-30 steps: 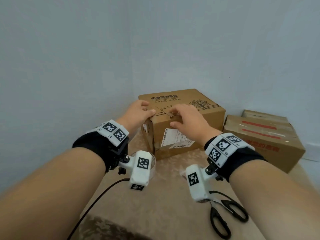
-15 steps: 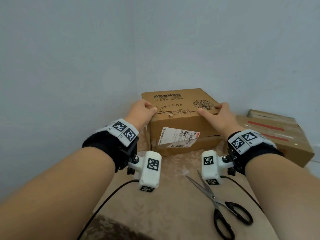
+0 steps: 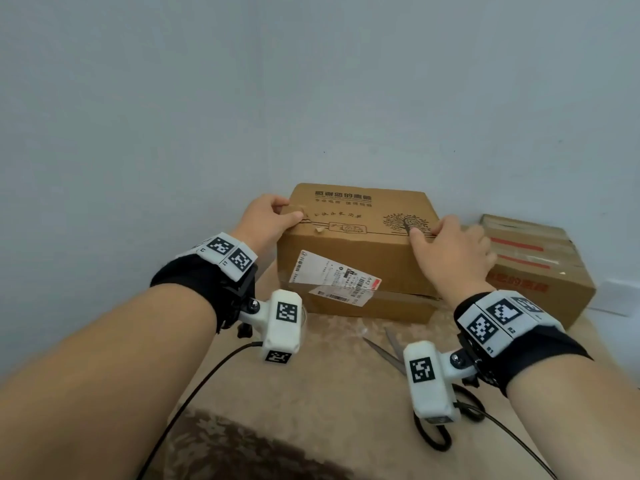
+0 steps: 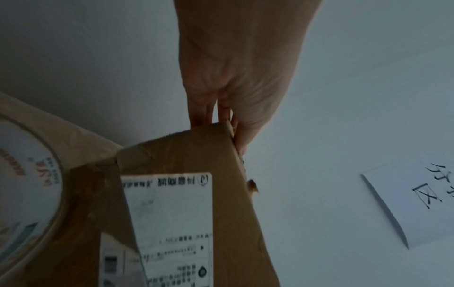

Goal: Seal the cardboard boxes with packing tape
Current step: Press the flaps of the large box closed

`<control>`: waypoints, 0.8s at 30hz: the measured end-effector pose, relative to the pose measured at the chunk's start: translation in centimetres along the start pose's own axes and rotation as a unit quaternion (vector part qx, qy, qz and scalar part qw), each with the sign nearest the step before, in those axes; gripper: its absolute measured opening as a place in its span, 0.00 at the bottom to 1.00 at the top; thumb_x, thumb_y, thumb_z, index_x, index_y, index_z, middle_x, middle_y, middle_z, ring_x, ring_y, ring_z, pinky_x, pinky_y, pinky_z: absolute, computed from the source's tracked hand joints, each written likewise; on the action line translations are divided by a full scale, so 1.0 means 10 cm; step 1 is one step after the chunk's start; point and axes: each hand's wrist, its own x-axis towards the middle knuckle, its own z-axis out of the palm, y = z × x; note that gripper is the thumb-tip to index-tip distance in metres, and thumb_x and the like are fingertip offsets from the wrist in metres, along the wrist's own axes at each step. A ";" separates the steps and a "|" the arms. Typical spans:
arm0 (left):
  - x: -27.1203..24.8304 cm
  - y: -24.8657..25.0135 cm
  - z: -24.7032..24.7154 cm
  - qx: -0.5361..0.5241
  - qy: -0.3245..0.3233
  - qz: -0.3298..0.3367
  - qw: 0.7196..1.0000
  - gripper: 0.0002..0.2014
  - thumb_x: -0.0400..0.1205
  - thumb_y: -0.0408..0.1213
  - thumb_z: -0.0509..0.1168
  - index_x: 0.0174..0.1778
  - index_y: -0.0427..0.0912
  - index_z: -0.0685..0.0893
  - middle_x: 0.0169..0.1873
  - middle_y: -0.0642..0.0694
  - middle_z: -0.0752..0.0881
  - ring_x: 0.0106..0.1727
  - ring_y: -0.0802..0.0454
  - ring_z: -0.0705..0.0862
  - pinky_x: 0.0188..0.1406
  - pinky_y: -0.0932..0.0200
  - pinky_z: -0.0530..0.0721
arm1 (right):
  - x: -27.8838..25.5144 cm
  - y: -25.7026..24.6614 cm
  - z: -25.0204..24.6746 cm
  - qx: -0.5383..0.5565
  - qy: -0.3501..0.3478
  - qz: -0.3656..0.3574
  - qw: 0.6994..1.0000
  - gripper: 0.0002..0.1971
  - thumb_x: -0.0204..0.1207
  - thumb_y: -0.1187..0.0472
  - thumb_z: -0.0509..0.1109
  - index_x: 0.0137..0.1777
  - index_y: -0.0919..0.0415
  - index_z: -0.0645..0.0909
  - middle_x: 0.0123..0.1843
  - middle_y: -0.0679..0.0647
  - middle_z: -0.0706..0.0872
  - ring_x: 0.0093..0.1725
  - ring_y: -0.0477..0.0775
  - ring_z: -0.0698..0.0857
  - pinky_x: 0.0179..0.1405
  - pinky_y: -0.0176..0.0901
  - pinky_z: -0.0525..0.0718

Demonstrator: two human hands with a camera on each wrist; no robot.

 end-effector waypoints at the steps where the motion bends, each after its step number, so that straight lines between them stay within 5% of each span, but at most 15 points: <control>1: -0.01 0.00 0.04 -0.008 -0.011 0.002 1.000 0.22 0.80 0.38 0.70 0.68 0.38 0.76 0.58 0.44 0.79 0.61 0.48 0.80 0.64 0.50 0.80 | -0.02 -0.03 0.00 -0.018 0.020 -0.026 0.999 0.20 0.80 0.43 0.61 0.62 0.57 0.74 0.66 0.64 0.73 0.67 0.64 0.70 0.67 0.57 0.66; 3: -0.03 -0.01 0.14 -0.019 -0.025 0.011 0.999 0.20 0.80 0.37 0.70 0.67 0.39 0.76 0.57 0.44 0.78 0.58 0.49 0.79 0.59 0.53 0.82 | -0.07 -0.17 0.05 -0.019 0.031 -0.120 0.992 0.18 0.81 0.47 0.61 0.64 0.55 0.76 0.67 0.60 0.73 0.68 0.60 0.70 0.70 0.56 0.66; 7: 0.01 -0.01 0.25 -0.057 -0.015 0.001 0.998 0.13 0.79 0.33 0.69 0.58 0.41 0.78 0.50 0.46 0.80 0.47 0.53 0.81 0.42 0.60 0.82 | -0.14 -0.56 0.25 0.051 -0.070 -0.272 0.958 0.19 0.84 0.48 0.59 0.70 0.51 0.78 0.66 0.50 0.80 0.67 0.52 0.76 0.71 0.54 0.70; 10: 0.09 0.04 0.17 -0.052 -0.049 -0.039 0.997 0.06 0.78 0.30 0.70 0.43 0.44 0.79 0.39 0.47 0.83 0.38 0.54 0.82 0.39 0.56 0.83 | -0.12 -0.73 0.34 0.031 -0.102 -0.300 0.948 0.19 0.84 0.50 0.56 0.73 0.45 0.76 0.69 0.50 0.80 0.69 0.55 0.74 0.70 0.56 0.70; 14: 0.15 0.11 0.12 -0.021 -0.102 -0.066 0.992 0.08 0.79 0.27 0.69 0.38 0.42 0.79 0.35 0.45 0.84 0.35 0.55 0.82 0.30 0.57 0.83 | -0.10 -0.76 0.36 0.003 -0.103 -0.297 0.949 0.20 0.85 0.51 0.52 0.73 0.38 0.74 0.73 0.46 0.77 0.72 0.57 0.70 0.69 0.57 0.66; 16: 0.14 0.12 0.14 -0.005 -0.102 -0.062 0.993 0.08 0.78 0.28 0.70 0.38 0.42 0.78 0.36 0.45 0.84 0.39 0.52 0.84 0.33 0.56 0.84 | -0.10 -0.74 0.37 0.002 -0.113 -0.296 0.948 0.19 0.86 0.50 0.52 0.73 0.38 0.75 0.74 0.45 0.76 0.73 0.57 0.68 0.69 0.57 0.66; 20: 0.12 0.05 0.15 0.015 -0.059 -0.019 0.998 0.10 0.76 0.33 0.74 0.37 0.44 0.78 0.40 0.43 0.84 0.52 0.43 0.86 0.56 0.47 0.86 | -0.10 -0.68 0.36 -0.019 -0.122 -0.321 0.939 0.21 0.86 0.46 0.54 0.76 0.43 0.72 0.77 0.45 0.74 0.74 0.59 0.69 0.73 0.56 0.69; 24: 0.10 -0.03 0.17 0.015 -0.036 0.002 0.999 0.11 0.75 0.36 0.75 0.47 0.39 0.80 0.49 0.38 0.86 0.53 0.42 0.86 0.60 0.43 0.83 | -0.09 -0.66 0.36 -0.026 -0.135 -0.319 0.938 0.23 0.85 0.45 0.57 0.78 0.47 0.70 0.79 0.47 0.72 0.75 0.58 0.68 0.75 0.57 0.67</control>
